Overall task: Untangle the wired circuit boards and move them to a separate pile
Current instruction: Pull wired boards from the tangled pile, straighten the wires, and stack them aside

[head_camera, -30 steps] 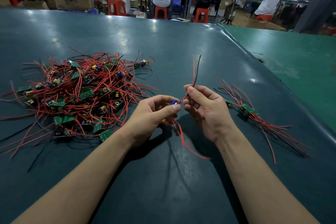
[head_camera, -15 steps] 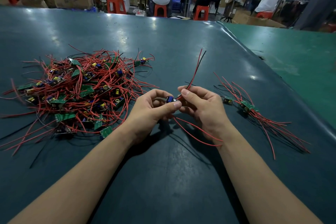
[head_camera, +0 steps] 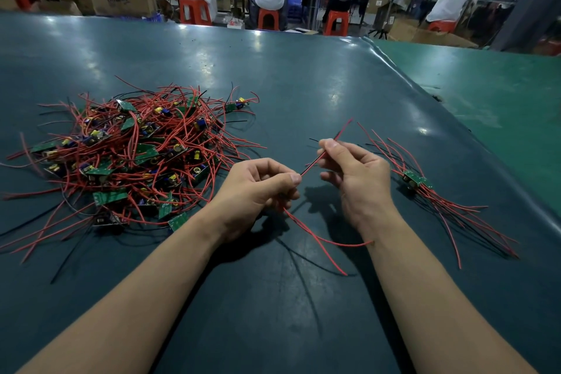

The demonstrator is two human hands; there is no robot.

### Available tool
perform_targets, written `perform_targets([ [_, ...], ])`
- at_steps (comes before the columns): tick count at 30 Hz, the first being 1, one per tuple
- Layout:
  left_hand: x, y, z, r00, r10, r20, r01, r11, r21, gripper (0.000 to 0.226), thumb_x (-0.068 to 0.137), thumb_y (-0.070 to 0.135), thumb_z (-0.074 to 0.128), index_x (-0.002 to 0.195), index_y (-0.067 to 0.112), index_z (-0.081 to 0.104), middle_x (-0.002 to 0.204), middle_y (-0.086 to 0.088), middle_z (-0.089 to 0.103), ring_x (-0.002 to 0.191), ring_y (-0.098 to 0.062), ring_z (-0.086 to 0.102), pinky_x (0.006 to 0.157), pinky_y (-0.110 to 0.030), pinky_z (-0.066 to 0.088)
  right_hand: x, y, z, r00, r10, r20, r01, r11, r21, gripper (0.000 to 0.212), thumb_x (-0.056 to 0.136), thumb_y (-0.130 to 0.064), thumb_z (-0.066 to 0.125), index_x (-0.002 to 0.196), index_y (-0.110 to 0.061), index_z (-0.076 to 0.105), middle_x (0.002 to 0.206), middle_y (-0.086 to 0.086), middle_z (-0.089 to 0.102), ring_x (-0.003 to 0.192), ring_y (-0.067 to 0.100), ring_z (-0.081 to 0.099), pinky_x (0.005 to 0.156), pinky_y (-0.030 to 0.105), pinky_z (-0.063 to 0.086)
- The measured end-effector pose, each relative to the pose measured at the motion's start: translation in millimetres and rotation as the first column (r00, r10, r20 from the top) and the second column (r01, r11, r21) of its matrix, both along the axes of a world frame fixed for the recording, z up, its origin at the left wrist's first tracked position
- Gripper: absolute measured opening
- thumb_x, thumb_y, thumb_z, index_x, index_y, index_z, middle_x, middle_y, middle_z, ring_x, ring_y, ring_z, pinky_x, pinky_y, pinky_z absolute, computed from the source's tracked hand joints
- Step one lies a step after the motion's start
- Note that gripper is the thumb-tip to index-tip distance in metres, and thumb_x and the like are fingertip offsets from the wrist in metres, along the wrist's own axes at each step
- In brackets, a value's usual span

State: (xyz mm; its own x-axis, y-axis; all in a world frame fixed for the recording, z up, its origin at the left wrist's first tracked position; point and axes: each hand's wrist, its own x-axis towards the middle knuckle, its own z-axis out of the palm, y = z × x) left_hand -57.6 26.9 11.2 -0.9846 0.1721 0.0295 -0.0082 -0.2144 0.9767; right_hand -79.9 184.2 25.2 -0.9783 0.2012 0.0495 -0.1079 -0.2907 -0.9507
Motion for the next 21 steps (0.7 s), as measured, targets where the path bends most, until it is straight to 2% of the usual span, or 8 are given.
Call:
perform_targets([
  [5,4,0,5,0.997,-0.082,0.009,0.082,0.995,0.052,0.010,0.066,0.014,0.074,0.061,0.014,0.066,0.056,-0.004,0.061,0.052,-0.016,0.056,0.048,-0.020,0.047,-6,7,0,0.993,-0.104,0.059,0.114,0.973,-0.201,0.016,0.089,-0.005,0.067,0.073,-0.005,0.069,0.061,0.000,0.067,0.050,0.006,0.058,0.046,0.017,0.047],
  [8,5,-1,5,0.993,-0.117,0.008,0.116,0.991,0.062,0.019,0.065,0.002,0.080,0.062,0.012,0.063,0.055,-0.005,0.060,0.051,-0.014,0.059,0.047,-0.020,0.047,-8,8,0,0.991,-0.099,0.092,0.122,0.950,-0.288,0.016,0.090,-0.004,0.066,0.073,-0.004,0.068,0.059,0.000,0.066,0.047,0.005,0.056,0.045,0.016,0.045],
  [11,5,-2,6,0.990,-0.137,0.010,0.136,0.988,0.076,0.019,0.066,0.002,0.080,0.062,0.013,0.065,0.056,-0.005,0.061,0.052,-0.014,0.060,0.048,-0.020,0.047,-9,8,-1,0.989,-0.089,0.122,0.123,0.944,-0.306,0.018,0.091,-0.006,0.065,0.073,-0.005,0.069,0.057,0.000,0.064,0.046,0.004,0.054,0.043,0.015,0.043],
  [14,5,-3,6,0.992,-0.124,0.012,0.122,0.987,0.108,0.013,0.068,0.005,0.076,0.063,0.013,0.067,0.057,-0.004,0.060,0.053,-0.013,0.060,0.048,-0.019,0.047,-10,10,-1,0.990,-0.072,0.122,0.105,0.951,-0.292,0.019,0.093,-0.009,0.064,0.075,-0.006,0.069,0.058,-0.002,0.063,0.048,0.004,0.055,0.044,0.015,0.044],
  [16,4,-2,6,0.997,-0.081,0.011,0.079,0.987,0.142,0.005,0.070,0.009,0.071,0.072,0.008,0.066,0.060,-0.004,0.061,0.056,-0.012,0.061,0.051,-0.019,0.049,-9,11,-1,0.993,-0.035,0.110,0.057,0.976,-0.209,0.018,0.094,-0.016,0.064,0.078,-0.008,0.070,0.060,-0.003,0.064,0.051,0.005,0.058,0.045,0.016,0.046],
  [19,2,0,3,1.000,0.002,0.011,-0.004,0.989,0.146,0.016,0.071,0.010,0.070,0.084,0.002,0.065,0.065,-0.007,0.066,0.058,-0.013,0.063,0.057,-0.020,0.053,0,1,-3,0.976,0.178,0.129,-0.174,0.984,-0.039,0.017,0.081,-0.029,0.072,0.077,-0.013,0.073,0.063,-0.002,0.065,0.054,0.007,0.059,0.047,0.016,0.045],
  [21,3,0,3,1.000,0.017,0.014,-0.018,0.993,0.116,0.018,0.070,0.012,0.072,0.085,0.003,0.068,0.068,-0.011,0.069,0.059,-0.016,0.064,0.060,-0.023,0.054,6,-6,-6,0.947,0.296,0.123,-0.300,0.954,0.013,0.017,0.069,-0.028,0.075,0.072,-0.011,0.075,0.065,0.003,0.065,0.053,0.009,0.057,0.047,0.017,0.045],
])
